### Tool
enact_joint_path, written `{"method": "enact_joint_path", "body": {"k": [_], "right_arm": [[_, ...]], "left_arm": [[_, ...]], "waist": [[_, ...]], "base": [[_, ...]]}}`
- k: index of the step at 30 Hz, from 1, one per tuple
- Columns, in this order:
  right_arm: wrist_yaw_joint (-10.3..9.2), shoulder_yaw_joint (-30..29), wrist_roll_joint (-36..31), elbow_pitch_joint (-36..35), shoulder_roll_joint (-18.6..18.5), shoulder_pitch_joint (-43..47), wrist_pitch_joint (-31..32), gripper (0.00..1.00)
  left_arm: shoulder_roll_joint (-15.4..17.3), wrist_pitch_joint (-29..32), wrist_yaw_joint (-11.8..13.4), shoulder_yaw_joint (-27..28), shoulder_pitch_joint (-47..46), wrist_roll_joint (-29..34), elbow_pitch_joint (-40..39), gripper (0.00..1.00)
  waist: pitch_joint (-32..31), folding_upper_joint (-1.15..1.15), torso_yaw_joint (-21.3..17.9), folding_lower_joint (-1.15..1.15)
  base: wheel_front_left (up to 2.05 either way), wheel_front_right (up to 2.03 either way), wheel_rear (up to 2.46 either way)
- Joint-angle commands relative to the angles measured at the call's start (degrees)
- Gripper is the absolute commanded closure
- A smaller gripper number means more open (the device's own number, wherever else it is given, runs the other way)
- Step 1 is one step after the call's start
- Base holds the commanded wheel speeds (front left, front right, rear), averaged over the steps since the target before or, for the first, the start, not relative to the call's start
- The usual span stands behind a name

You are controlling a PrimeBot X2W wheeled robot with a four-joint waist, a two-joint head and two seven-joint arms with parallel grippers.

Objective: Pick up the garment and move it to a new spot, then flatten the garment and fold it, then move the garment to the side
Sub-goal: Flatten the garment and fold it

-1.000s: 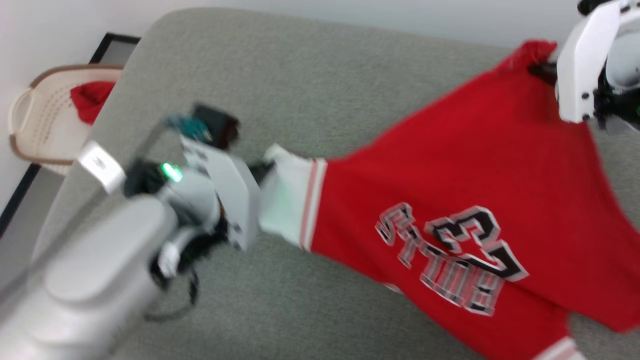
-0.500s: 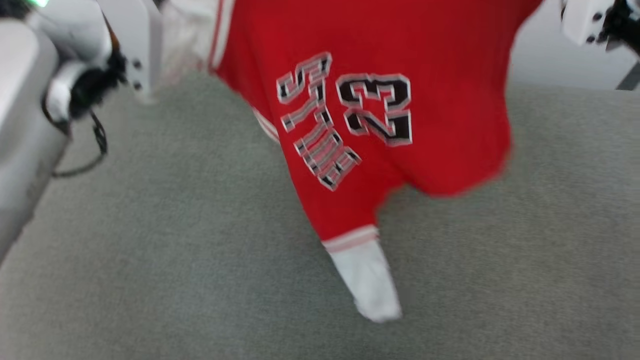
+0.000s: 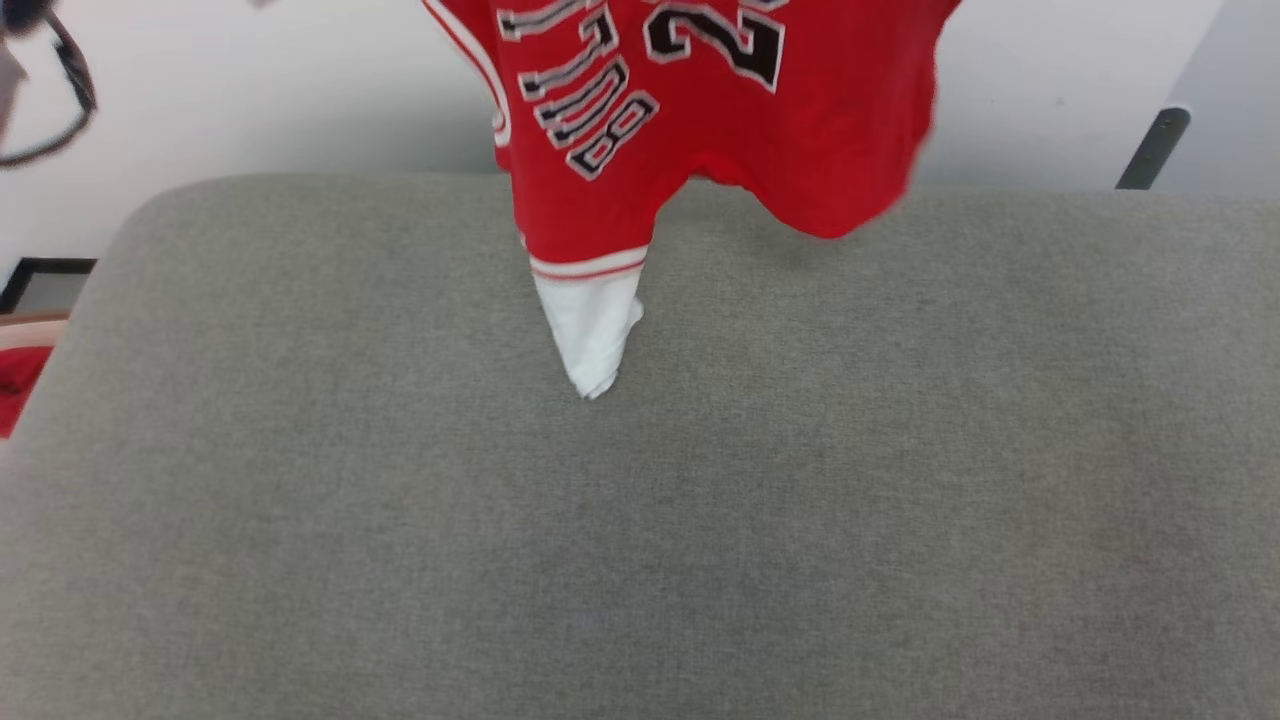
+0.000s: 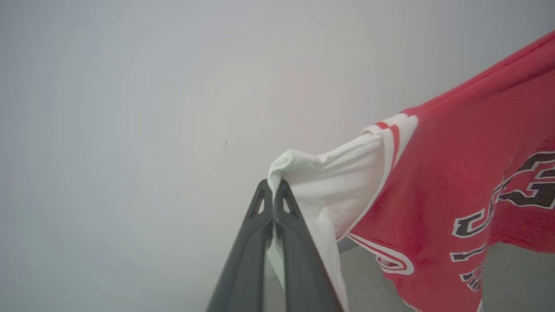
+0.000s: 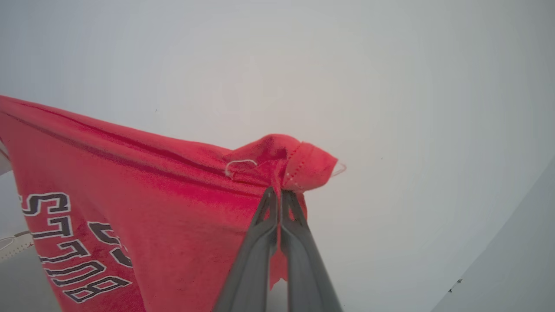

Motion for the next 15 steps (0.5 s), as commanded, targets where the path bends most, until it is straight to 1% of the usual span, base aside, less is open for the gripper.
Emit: {"method": "enact_joint_path", "body": {"k": [1,6,10,15], "right_arm": [[-0.14,-0.6,-0.5,1.5,-0.8,-0.8,-0.6,1.00],[-0.19,-2.1,-1.2,4.3,-0.9,-3.1,-2.2,1.00],[-0.19,-2.5,-1.6,5.0,-0.8,-4.4,-2.6,1.00],[-0.19,-3.0,-3.0,4.5,-0.6,-7.8,-4.2,1.00]], "left_arm": [[0.8,-0.3,-0.3,-0.5,-1.4,0.9,2.1,1.00],[0.3,-0.6,-1.0,-2.7,-5.5,2.0,5.0,1.00],[0.1,-0.9,-1.2,-3.6,-7.5,1.8,6.2,1.00],[0.0,-2.4,-1.4,-5.0,-12.2,2.2,7.5,1.00]], "waist": [[0.4,0.00,-0.7,0.00],[2.5,0.00,-1.3,0.00],[4.8,0.00,-1.5,0.00],[10.5,0.00,-1.8,0.00]], "base": [[0.00,0.00,0.00],[0.00,0.00,0.00],[0.00,0.00,0.00],[0.00,0.00,0.00]]}}
